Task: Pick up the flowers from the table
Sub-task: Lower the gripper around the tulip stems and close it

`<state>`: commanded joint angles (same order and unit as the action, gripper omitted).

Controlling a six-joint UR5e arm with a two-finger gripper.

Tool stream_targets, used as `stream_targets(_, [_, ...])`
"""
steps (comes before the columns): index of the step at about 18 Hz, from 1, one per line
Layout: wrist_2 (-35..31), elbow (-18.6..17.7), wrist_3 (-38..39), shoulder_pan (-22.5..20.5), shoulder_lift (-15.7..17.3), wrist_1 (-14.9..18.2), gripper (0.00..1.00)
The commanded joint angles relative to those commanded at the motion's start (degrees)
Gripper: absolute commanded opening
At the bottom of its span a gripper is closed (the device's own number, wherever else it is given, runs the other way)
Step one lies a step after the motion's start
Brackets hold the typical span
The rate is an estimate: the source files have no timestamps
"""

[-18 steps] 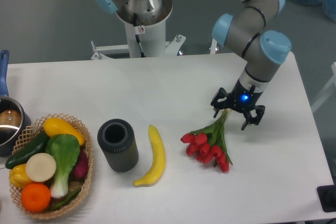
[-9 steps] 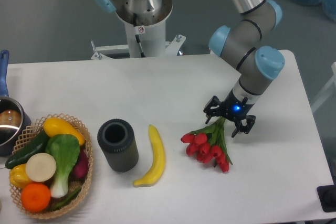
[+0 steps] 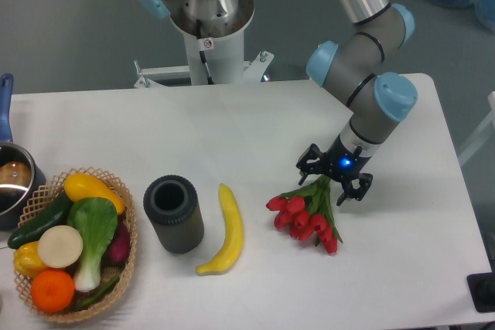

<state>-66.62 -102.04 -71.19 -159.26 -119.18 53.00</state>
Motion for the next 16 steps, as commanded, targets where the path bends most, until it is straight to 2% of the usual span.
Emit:
stream_targets(7, [0.1,-0.1,-1.1,0.0,-0.3,0.0,0.99])
stream_targets(8, [0.2,-0.1,-1.1,0.0,-0.3,0.0,0.96])
stream_targets(10, [0.2,-0.2,-1.1,0.0,-0.2,0.0,0.83])
stream_targets(12, [0.1,-0.4,-1.1,0.0,-0.2,0.0,0.78])
stream_targets(15, [0.1,-0.4,-1.1,0.0,-0.2,0.0,0.76])
stream_targets(16, [0.2,-0.4,-1.1,0.0,-0.1,0.0,0.71])
